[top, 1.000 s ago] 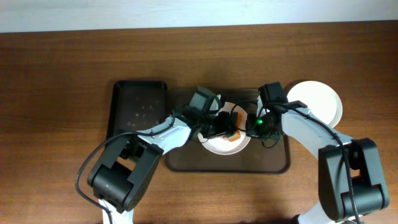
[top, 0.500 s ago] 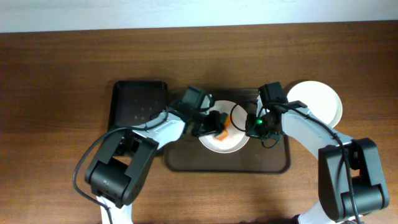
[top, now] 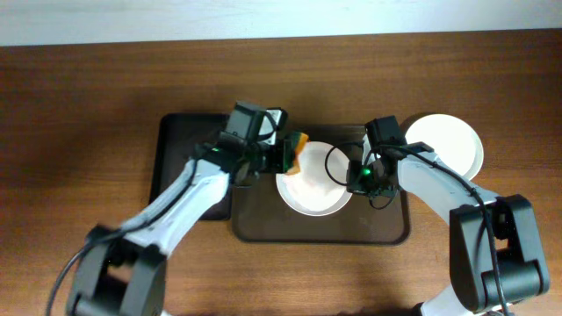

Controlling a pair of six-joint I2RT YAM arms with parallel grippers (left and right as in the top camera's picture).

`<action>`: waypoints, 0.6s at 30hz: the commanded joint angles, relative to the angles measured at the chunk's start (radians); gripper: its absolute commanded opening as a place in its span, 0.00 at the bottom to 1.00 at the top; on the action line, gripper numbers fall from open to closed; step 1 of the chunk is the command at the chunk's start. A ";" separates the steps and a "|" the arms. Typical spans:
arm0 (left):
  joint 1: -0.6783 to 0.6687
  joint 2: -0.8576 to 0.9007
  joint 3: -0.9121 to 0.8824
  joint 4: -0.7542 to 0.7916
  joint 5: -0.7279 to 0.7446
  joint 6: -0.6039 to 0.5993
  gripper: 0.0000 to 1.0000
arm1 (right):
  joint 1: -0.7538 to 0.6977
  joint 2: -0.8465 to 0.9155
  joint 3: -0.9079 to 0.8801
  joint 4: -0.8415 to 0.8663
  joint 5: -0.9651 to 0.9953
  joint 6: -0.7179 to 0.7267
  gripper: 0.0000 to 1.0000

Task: Clean dirty plates on tray and stack at the side
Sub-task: 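Scrub the red-stained plate with the sponge in the left gripper, then return the sponge to the black tray with the left gripper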

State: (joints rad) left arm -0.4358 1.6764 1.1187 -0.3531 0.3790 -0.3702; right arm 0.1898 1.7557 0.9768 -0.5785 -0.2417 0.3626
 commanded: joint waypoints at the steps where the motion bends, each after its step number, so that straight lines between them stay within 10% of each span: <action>1: 0.070 -0.059 0.001 -0.111 -0.276 0.054 0.00 | 0.006 0.007 -0.005 -0.008 0.010 -0.006 0.09; 18: 0.219 0.077 -0.104 -0.223 -0.474 0.137 0.00 | 0.006 0.007 -0.005 -0.008 0.010 -0.006 0.08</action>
State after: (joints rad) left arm -0.2203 1.6932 1.0302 -0.5766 -0.0689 -0.2527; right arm 0.1902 1.7557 0.9768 -0.5819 -0.2417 0.3626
